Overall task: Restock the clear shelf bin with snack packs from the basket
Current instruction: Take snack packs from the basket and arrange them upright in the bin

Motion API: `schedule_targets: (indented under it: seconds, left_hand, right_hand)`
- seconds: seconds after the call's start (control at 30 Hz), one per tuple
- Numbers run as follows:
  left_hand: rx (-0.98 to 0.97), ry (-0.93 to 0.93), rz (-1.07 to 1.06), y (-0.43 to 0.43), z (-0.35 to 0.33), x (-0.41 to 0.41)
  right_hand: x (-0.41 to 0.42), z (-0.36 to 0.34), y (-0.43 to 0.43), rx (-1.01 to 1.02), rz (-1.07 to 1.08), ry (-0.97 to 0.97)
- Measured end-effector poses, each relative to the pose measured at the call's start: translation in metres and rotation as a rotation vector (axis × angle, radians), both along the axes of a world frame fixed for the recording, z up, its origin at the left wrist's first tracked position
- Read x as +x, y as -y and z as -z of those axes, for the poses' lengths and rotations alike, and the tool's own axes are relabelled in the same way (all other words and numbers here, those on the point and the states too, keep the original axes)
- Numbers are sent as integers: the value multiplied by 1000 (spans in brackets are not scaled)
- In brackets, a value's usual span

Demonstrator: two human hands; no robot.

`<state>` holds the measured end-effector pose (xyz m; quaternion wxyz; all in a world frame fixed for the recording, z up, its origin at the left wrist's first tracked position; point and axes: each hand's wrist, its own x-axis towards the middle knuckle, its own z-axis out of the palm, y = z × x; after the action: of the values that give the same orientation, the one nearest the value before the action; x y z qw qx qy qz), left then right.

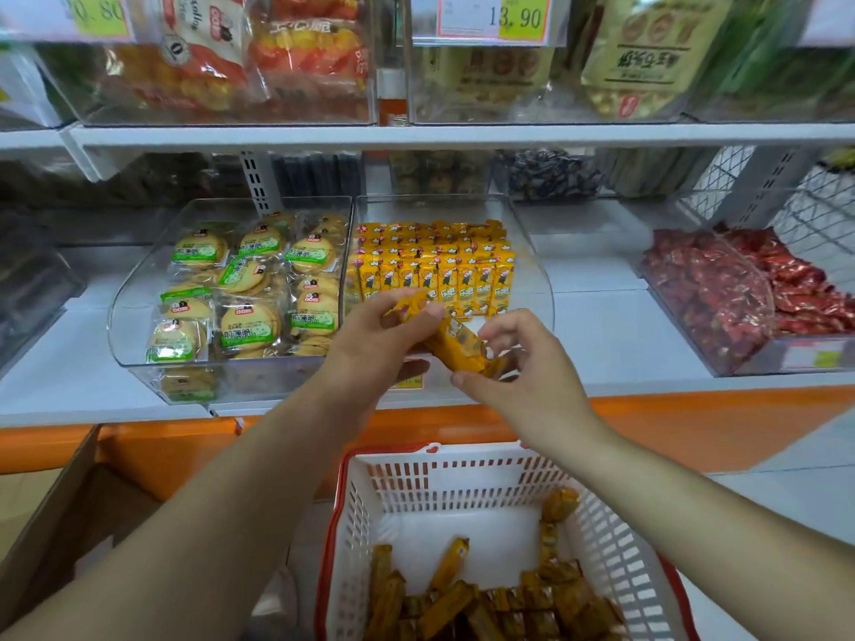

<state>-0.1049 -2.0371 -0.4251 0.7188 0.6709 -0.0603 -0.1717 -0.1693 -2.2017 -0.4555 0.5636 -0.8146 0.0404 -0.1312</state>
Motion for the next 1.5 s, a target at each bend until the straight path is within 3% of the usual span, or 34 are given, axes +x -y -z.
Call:
schedule_targets:
  seconds: [0.17,0.37,0.6,0.73,0.93,1.03,1.23,1.37,1.5]
  left_hand:
    - [-42,-3,35,-3,5,4]
    - [-110,8,-11,-4,11,9]
    - [25,117,7,3,13,4]
    - [156,228,-5,6,13,3]
    - [607,488,-52,-2,24,18]
    - [797,559,-23,-12,34,29]
    - [1051,639,66,-11,47,29]
    - [1111,661,65,-9,46,30]
    - [1091,659,85,-10,47,32]
  right_hand:
    - [4,2,6,-60,29,21]
    - [10,-3,8,16,-61,0]
    - [11,-11,7,47,-188,-73]
    - [20,-26,19,-173,-299,-30]
    - [64,-45,56,-464,-91,57]
    - [99,-44,82,-757,-23,35]
    - [157,-38,99,-1320,-90,-109]
    - [182,-36,85,-1512,-140,-272]
    - [187,-26,80,-1646,-148,-297]
